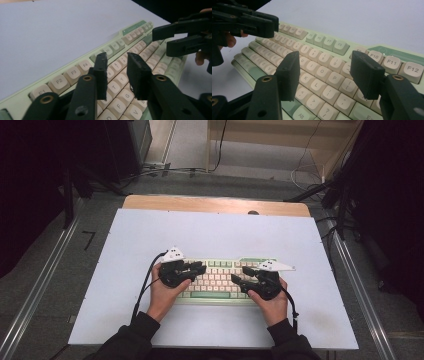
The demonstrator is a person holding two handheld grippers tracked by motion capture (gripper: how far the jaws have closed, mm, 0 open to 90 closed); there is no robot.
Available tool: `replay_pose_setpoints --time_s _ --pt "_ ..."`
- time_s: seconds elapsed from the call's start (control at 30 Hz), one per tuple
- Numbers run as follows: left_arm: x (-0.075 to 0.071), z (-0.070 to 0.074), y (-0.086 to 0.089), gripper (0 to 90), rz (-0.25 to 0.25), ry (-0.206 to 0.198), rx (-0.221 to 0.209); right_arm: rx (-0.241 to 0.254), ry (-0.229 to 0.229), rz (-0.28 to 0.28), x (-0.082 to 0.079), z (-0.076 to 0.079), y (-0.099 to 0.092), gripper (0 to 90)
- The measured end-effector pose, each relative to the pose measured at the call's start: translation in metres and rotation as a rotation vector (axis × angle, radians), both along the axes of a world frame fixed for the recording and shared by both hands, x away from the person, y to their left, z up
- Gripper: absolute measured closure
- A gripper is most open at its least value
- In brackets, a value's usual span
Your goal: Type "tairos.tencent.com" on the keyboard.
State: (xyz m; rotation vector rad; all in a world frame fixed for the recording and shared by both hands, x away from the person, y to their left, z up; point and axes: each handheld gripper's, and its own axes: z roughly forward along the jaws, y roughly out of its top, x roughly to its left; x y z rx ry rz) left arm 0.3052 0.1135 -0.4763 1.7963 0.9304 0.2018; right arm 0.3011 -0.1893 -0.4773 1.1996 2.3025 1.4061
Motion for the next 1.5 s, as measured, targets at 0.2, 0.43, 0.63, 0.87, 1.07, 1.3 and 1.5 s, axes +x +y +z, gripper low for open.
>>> replay_pose_setpoints --time_s 0.2,0.43,0.63,0.87,1.07,1.3,1.5 --pt "-0.004 0.002 0.007 53.6 0.009 -0.011 -0.017 -0.001 -0.001 -0.001 0.001 0.0 0.001 39.4" --pt "-0.01 -0.001 0.016 45.3 0.048 -0.012 -0.023 -0.001 -0.008 0.007 0.003 0.001 0.003 40.3" --pt "-0.019 -0.002 0.028 42.8 0.083 -0.024 -0.026 -0.003 -0.021 0.013 0.003 0.003 0.003 50.9" --pt "-0.026 -0.007 0.035 40.3 0.101 0.0 -0.054 -0.054 -0.065 0.034 -0.002 0.009 0.007 80.0" --pt "-0.036 -0.008 0.044 39.9 0.13 -0.006 -0.059 -0.08 -0.073 0.07 -0.011 0.014 0.008 87.6" --pt "-0.042 -0.009 0.049 40.0 0.149 -0.014 -0.049 -0.128 -0.034 0.095 -0.015 0.006 0.008 87.7" --pt "-0.042 -0.009 0.045 40.0 0.139 -0.019 -0.033 -0.234 -0.01 0.126 -0.015 -0.002 0.019 87.7"
